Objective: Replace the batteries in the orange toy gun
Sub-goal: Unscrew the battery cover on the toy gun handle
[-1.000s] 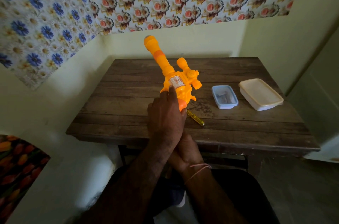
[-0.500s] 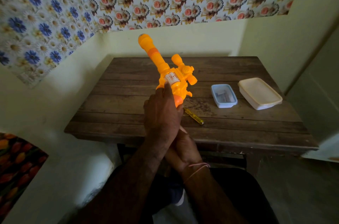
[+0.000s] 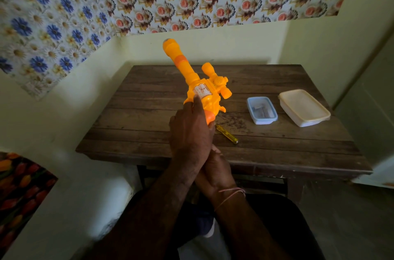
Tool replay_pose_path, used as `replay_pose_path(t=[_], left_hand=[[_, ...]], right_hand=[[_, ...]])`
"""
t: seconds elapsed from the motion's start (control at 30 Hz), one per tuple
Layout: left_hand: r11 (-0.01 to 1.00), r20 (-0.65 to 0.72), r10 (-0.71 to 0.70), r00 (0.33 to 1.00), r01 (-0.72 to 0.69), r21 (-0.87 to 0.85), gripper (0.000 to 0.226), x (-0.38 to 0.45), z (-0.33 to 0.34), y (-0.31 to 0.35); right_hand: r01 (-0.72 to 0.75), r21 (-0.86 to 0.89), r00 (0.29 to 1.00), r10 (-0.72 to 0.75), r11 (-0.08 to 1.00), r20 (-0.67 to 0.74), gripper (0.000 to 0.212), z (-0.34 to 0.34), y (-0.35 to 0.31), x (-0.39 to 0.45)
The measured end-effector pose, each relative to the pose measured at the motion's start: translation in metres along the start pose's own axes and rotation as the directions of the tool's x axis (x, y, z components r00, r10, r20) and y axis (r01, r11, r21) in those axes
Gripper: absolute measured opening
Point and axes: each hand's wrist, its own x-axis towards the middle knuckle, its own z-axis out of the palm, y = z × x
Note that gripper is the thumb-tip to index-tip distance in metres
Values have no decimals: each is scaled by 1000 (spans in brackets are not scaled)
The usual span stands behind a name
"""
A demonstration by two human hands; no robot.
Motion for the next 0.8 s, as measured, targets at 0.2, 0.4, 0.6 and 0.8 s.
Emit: replay_pose_path(t=[0.2,0.4,0.6,0.8], left_hand=[[1000,-18,16,1000,-16,16,76,2,1,-1],[1000,-41,24,999,-23,21,77,0,6,-5],[931,-145,-101,984,42,-364,60,8,-1,-11],[145,108,-596,796,239,-960,8,26,-15,-40]], right_hand=[[-8,24,1000,8,1000,14,40,0,1,2],[-35,42,998,33,999,51,44,1,0,0],[-34,-18,999,34,999,5,31,4,-4,2],[-62,4,977,61,998,-206,15,11,-12,-3]])
